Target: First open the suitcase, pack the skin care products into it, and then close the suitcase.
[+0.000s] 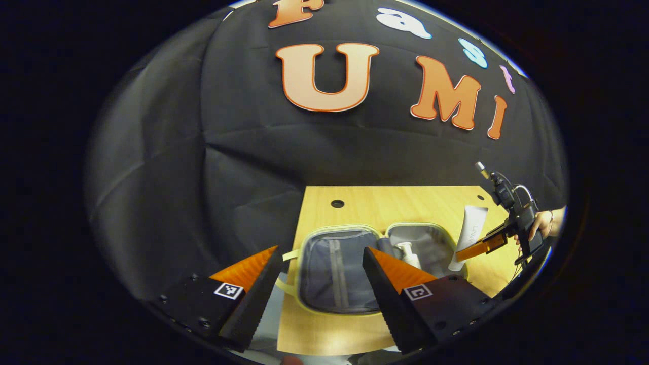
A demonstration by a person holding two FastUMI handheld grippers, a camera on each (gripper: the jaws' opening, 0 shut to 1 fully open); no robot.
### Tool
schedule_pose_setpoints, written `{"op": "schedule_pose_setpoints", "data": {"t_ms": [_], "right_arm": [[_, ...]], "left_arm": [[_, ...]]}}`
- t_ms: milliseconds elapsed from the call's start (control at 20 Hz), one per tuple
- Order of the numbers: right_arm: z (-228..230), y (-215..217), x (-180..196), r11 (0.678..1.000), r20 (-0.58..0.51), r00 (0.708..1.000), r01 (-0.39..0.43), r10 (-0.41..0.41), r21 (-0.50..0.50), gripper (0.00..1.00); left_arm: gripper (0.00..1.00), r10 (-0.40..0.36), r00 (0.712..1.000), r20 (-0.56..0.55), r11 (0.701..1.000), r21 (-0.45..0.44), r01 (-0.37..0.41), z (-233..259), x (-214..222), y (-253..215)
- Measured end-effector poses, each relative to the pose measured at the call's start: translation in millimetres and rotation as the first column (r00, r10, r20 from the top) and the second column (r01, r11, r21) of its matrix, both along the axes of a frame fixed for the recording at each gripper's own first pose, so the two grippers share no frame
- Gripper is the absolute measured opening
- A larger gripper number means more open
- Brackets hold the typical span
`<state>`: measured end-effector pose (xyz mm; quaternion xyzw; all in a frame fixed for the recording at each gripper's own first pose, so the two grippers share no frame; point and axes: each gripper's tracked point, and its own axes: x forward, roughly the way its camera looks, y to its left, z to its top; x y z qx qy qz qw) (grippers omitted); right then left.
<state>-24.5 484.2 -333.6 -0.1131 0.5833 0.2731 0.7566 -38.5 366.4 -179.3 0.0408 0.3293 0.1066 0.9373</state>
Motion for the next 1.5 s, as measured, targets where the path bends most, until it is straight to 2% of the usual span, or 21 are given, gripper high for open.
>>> {"op": "schedule_pose_setpoints", "data": {"t_ms": [200,400,600,650,700,800,850,950,1000,1100,1200,1400,1500], "right_arm": [[-44,-1,-3,0.992,-0.134,0.988,0.067,-0.08,-0.103,0.41],[-67,-4,1,0.982,-0.149,0.982,0.088,-0.114,-0.169,0.41],[-75,-8,4,0.974,-0.121,0.985,0.1,-0.126,-0.201,0.42],[-75,-8,5,0.975,-0.117,0.984,0.107,-0.131,-0.195,0.38],[-75,-4,7,0.978,-0.109,0.986,0.107,-0.128,-0.178,0.46],[-68,0,14,0.983,-0.078,0.99,0.109,-0.121,-0.147,0.46],[-66,1,16,0.985,-0.064,0.991,0.108,-0.117,-0.134,0.55],[-59,6,18,0.99,-0.042,0.993,0.103,-0.107,-0.097,0.57],[-55,7,18,0.992,-0.028,0.995,0.097,-0.1,-0.081,0.76],[-49,8,21,0.994,0.0,0.996,0.091,-0.091,-0.057,0.88],[-38,13,18,0.996,0.024,0.996,0.085,-0.085,-0.018,0.95],[-18,17,9,0.998,0.071,0.995,0.061,-0.063,0.033,0.96],[-4,17,4,0.997,0.095,0.993,0.058,-0.063,0.058,0.96]], "left_arm": [[0.99,0.042,0.999,-0.03,0.999,0.012,-0.042,-18,-19,28],[0.99,0.081,0.994,-0.067,0.996,-0.017,-0.082,-28,-37,33],[1.0,0.095,0.991,-0.089,0.995,-0.007,-0.097,-35,-44,36],[0.99,0.092,0.992,-0.088,0.996,-0.007,-0.093,-34,-45,34],[0.99,0.092,0.992,-0.087,0.996,-0.005,-0.093,-34,-45,33],[1.0,0.093,0.992,-0.082,0.996,-0.009,-0.094,-34,-44,29],[0.99,0.094,0.992,-0.08,0.995,-0.015,-0.096,-35,-45,25],[0.99,0.096,0.993,-0.075,0.995,-0.028,-0.098,-33,-43,19],[0.99,0.094,0.993,-0.072,0.995,-0.03,-0.097,-33,-42,15],[0.99,0.101,0.993,-0.053,0.994,-0.031,-0.103,-34,-36,11],[0.99,0.113,0.993,-0.025,0.992,-0.054,-0.114,-42,-31,16],[1.0,0.233,0.972,0.01,0.963,-0.141,-0.23,-78,-19,76],[1.0,0.258,0.966,0.012,0.941,-0.23,-0.249,-94,-22,102]]}}
